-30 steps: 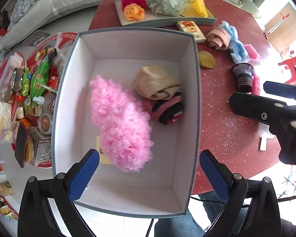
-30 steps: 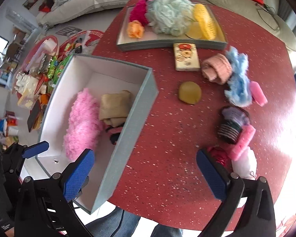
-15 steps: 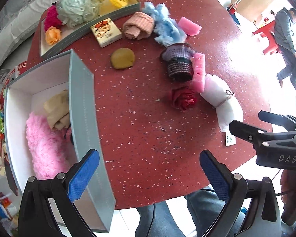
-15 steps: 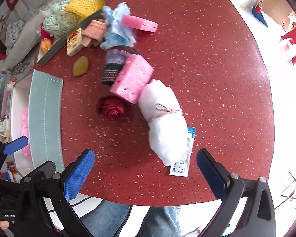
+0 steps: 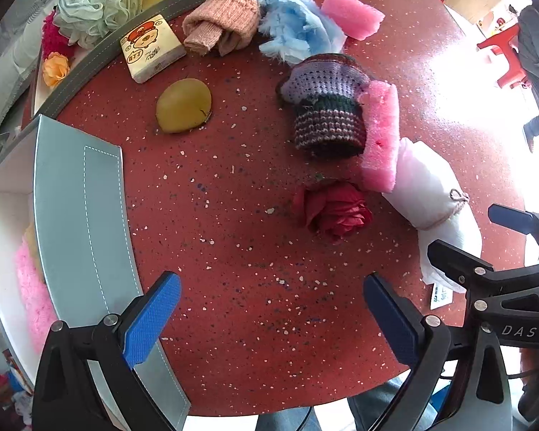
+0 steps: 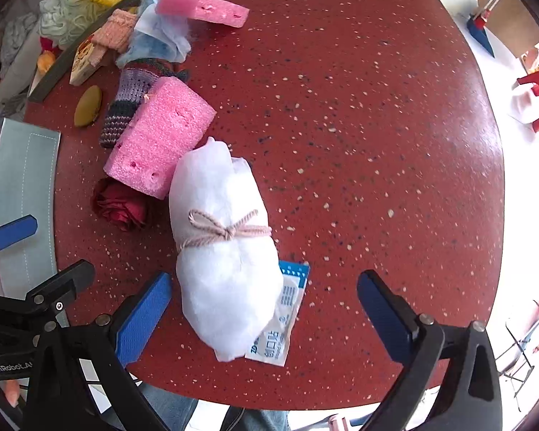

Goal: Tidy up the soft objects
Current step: 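Grasp the red rose with left tool while right tool grasps white tissue bundle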

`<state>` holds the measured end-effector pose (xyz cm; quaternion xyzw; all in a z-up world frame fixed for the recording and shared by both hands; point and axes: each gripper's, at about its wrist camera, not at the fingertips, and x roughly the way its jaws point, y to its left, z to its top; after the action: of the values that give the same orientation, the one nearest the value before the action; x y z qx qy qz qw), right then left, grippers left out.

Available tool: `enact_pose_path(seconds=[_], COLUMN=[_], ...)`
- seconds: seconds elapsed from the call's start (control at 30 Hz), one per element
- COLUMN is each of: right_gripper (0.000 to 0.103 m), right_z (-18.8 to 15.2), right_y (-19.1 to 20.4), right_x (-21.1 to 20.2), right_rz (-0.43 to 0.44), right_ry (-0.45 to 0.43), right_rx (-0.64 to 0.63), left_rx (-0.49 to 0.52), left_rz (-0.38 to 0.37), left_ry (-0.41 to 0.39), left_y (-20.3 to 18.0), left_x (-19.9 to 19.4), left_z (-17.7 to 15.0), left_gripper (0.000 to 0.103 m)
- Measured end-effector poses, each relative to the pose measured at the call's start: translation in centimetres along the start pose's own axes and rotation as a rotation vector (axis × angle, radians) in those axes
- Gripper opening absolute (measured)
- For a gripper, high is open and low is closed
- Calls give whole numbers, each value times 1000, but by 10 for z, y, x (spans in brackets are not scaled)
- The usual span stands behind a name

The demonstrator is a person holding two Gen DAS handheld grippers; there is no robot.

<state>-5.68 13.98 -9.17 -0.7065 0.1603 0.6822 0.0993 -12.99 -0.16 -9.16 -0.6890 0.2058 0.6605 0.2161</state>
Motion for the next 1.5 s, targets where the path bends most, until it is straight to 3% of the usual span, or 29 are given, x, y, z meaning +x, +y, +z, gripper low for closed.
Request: enact_pose_path(seconds=[0.17,0.3,0.4,0.53,0.73,1.03,1.13,1.17,1.27,1.33,1.4,1.5], right_gripper=[103,103,103,103,103,103,89,80,58,56,55,55], right_z=[17,24,27,29,31,52,55,55,56,56,52,45], right_y=[4,-15,-32,-41,-29,-23,-32,-32,-32,-37,-39,-38], right_x=[10,8,9,21,36,42,37,34,27,25,18,6], right_rz=[-45,-90,-51,-71,-92,-120,-115,-121,-112,-72,-68,-72], right_ry=[-6,-27,-16,24,45,64,31,25,7,18,12,-3], right_rx=[-61,-50,-2,12,6,9,-5,-12,-22,-8,-11,-21], left_rx=[-44,-54,-80,-123,-155,-155,-175,-176,-148,-118,-98,-94], left_rz=[13,7,9,6,12,15,12,11,12,10,6,-33], left_ry=[23,22,7,5,36,13,65,63,43,21,1,16], left_y=[7,-2,-8,-14,-27,-31,-28,-25,-34,-42,-47,-47], left_x=[13,25,30,40,61,57,63,64,60,53,45,40], left_z=[9,20,31,50,65,74,68,71,75,74,71,69], left_gripper=[102,102,102,102,102,103,103,101,83,55,37,37])
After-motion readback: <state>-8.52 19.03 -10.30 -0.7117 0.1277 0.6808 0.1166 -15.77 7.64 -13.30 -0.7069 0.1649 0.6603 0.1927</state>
